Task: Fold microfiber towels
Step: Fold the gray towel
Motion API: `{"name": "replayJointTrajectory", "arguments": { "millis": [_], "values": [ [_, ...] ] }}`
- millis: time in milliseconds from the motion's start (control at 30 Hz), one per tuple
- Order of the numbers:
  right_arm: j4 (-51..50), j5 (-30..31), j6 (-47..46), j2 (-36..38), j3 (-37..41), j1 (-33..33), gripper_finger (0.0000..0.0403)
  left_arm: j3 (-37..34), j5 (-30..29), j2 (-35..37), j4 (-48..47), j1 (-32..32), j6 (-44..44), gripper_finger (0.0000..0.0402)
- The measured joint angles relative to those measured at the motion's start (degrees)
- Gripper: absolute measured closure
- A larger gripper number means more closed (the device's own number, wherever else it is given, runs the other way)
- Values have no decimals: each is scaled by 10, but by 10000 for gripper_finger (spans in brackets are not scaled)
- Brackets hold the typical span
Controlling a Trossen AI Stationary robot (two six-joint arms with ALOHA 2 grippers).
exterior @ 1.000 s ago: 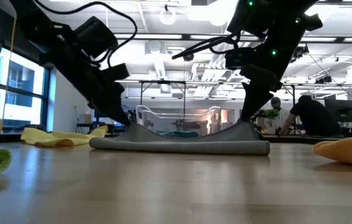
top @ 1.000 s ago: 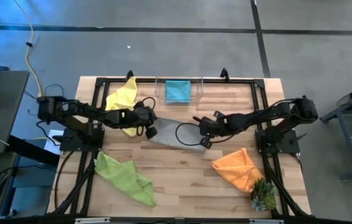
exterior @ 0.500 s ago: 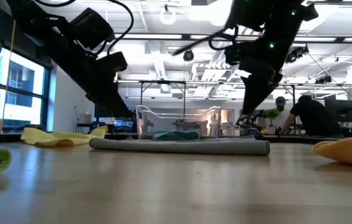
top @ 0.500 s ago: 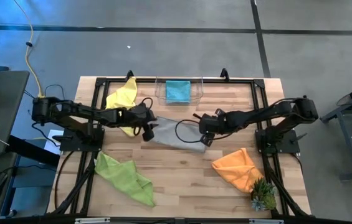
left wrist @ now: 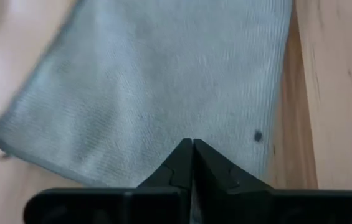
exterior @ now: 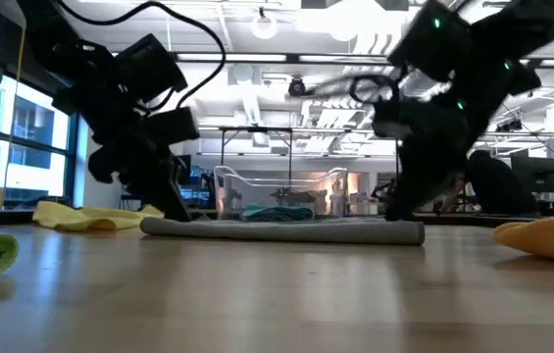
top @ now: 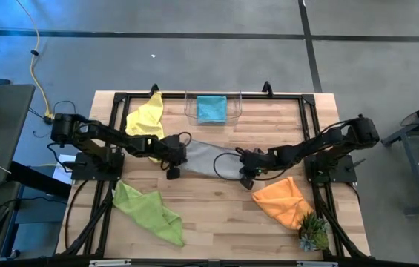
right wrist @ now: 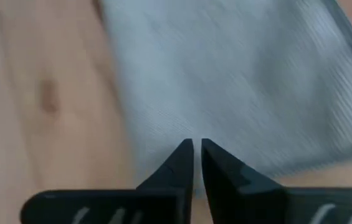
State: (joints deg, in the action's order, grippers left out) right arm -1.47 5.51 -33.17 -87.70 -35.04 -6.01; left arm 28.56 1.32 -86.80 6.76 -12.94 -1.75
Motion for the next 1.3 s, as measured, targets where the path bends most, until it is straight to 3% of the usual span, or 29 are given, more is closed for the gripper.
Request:
{"name": "replayJointTrajectory", "arguments": {
  "millis": [367, 600, 867, 967, 1100, 1300],
  "values": [
    [-1, 7, 23, 2, 38, 39, 400, 0, -1, -1, -27, 51, 43, 400],
    [-16, 9, 81, 10, 39, 75, 401, 0, -4, -1, -3, 119, 125, 401],
    [-108, 18, 109, 94, 20, 122, 400, 0, -36, -1, 40, 175, 168, 401],
    [-125, 31, 95, 129, 6, 109, 397, 0, -42, -1, 56, 185, 170, 401],
    [-73, 32, 68, 138, 1, 70, 394, 3, -55, 23, 84, 182, 148, 401],
    [58, 55, 45, 62, 1, -4, 394, 17, -99, 32, 83, 97, 84, 402]
  ]
}}
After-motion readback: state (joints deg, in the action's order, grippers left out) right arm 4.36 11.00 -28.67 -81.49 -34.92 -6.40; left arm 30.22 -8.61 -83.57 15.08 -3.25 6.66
